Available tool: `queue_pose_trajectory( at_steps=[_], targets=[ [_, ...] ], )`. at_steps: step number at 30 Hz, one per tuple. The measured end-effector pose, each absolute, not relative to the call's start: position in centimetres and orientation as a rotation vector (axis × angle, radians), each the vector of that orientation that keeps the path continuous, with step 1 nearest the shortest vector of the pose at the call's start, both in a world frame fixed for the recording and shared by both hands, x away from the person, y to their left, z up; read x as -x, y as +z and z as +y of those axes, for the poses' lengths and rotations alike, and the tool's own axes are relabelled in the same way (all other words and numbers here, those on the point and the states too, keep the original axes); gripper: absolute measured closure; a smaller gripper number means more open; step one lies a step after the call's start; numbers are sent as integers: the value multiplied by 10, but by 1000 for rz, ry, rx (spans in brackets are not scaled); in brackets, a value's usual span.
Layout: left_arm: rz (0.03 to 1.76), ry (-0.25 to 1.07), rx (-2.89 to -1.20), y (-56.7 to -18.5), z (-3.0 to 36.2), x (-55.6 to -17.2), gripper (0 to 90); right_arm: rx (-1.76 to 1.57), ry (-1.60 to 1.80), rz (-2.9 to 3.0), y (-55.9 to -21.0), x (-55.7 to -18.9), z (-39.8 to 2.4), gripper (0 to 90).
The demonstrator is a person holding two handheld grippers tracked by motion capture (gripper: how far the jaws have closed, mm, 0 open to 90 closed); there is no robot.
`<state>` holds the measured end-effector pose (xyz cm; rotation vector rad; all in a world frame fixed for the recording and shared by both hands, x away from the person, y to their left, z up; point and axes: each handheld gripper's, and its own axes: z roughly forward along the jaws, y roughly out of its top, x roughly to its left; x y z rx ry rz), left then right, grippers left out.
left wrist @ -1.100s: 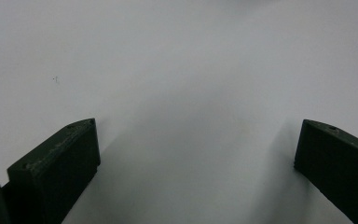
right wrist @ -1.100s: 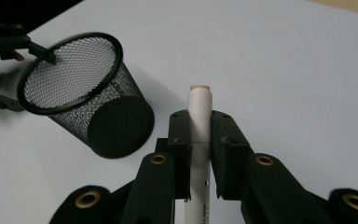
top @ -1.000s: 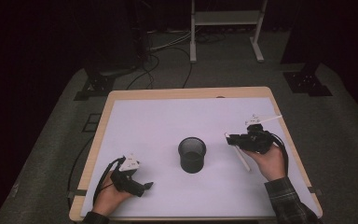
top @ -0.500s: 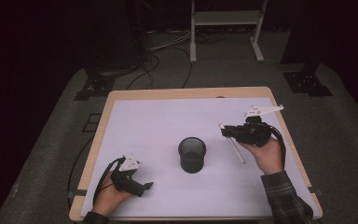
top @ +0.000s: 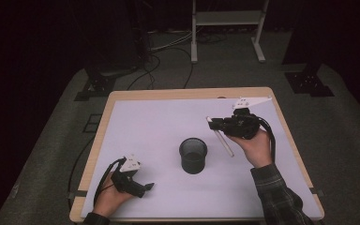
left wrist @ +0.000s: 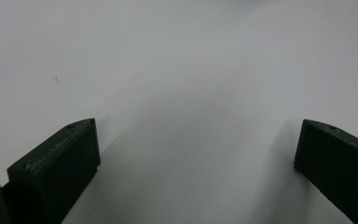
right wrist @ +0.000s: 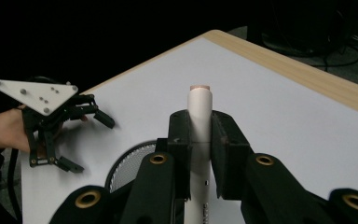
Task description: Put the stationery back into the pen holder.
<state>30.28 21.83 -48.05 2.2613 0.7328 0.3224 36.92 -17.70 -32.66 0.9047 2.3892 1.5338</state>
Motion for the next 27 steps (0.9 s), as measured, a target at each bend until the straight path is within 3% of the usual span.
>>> queue_pose_trajectory(
  at_steps=[27],
  targets=[
    [734, 323, -2258, -481, 218, -303, 0, -750, 1605, 2422, -313, -389, -104, 779]
  ],
)
